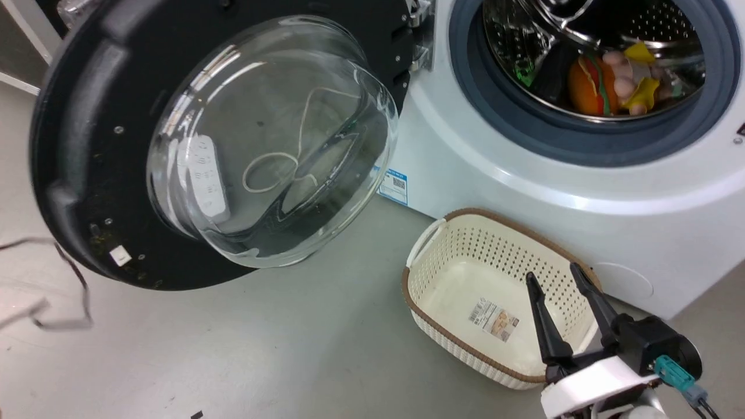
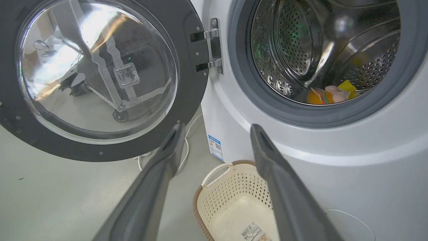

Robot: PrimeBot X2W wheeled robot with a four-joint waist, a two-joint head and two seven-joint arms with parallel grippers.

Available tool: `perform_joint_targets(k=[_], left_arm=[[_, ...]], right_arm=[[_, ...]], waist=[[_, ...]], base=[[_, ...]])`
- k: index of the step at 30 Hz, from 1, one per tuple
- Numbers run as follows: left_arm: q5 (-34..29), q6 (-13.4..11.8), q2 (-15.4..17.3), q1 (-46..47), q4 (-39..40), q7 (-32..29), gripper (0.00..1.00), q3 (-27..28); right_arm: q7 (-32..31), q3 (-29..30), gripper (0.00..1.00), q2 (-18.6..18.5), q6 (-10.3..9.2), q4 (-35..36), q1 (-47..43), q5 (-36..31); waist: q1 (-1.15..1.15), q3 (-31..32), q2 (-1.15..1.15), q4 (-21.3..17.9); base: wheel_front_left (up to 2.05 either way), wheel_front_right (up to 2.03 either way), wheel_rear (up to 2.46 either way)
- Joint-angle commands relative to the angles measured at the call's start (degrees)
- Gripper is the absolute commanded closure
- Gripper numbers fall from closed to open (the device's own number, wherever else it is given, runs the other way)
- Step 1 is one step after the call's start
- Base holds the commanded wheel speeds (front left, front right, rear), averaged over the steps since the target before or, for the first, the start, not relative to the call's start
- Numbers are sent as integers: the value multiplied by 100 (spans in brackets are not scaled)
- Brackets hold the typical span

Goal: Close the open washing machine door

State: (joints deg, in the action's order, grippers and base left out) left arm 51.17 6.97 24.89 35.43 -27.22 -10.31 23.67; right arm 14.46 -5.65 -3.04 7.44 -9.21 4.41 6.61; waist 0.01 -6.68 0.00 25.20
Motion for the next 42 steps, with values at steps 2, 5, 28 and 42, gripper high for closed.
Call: perform_joint_targets(k=[2,5,28,42], left_arm=[[576,-105,46,371,-488,-500,100,236],[1149,-204,7,568,-882,-1206,100,407],[3545,-164,-962,-703,203,-4872,100,325],[3850,-414,-2150,-2586,1780,-5360,100,-573]], right_arm=[[53,-3,0,1,5,-30,149,-26],[53,51,0,4,5,-31,174,-8],[54,118,0,14,5,-171,54,64],[54,711,0,15,5,-284,-103,78]], waist=[[-1,-65,0,-61],[-1,-99,0,-121],[-1,381,0,-257],[-1,745,0,-1113]], base=[[0,0,0],[0,0,0],[0,0,0],[0,0,0]])
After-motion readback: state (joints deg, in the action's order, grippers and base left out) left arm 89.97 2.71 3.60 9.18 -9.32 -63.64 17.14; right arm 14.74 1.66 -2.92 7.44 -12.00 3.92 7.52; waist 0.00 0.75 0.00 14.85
